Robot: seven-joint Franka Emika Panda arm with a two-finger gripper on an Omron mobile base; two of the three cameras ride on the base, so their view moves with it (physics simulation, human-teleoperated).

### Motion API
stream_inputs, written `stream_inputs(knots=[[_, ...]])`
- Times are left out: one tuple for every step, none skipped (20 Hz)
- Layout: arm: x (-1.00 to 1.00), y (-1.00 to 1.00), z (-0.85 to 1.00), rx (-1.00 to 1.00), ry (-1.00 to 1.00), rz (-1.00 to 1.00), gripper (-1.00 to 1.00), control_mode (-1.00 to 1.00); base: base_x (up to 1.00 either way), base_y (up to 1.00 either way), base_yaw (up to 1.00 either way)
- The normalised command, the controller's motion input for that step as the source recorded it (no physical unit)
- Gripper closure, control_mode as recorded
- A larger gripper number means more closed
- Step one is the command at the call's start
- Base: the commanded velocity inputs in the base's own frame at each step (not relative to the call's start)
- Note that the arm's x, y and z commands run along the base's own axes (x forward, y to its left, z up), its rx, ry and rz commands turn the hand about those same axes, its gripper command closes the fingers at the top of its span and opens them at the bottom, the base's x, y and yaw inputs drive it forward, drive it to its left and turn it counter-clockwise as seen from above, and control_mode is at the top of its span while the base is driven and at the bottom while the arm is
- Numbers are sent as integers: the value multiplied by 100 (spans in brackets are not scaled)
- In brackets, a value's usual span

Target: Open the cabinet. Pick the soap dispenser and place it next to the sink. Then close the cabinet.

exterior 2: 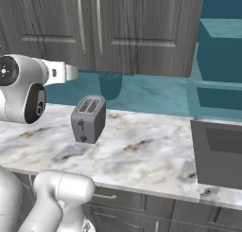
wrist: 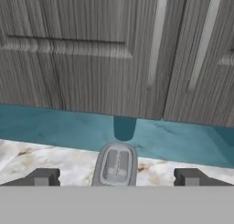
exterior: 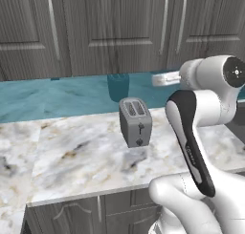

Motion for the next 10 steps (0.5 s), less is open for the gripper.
stream_inputs(knots=[[0,-5,33,0,10,-18,-100,-100,0,0,0],[0,0,37,0,15,-23,-100,-100,0,0,0],[0,-1,44,0,22,-27,-100,-100,0,0,0],[0,-29,26,0,14,-25,-100,-100,0,0,0],[0,-29,0,2,7,-25,-100,-100,0,0,0],[0,-17,2,4,6,-26,-100,-100,0,0,0],[0,-9,0,4,3,-27,-100,-100,0,0,0],[0,-15,0,4,0,-21,-100,-100,0,0,0],[0,-14,0,4,0,-15,-100,-100,0,0,0],[11,-4,4,1,1,-6,-100,-100,0,0,0]])
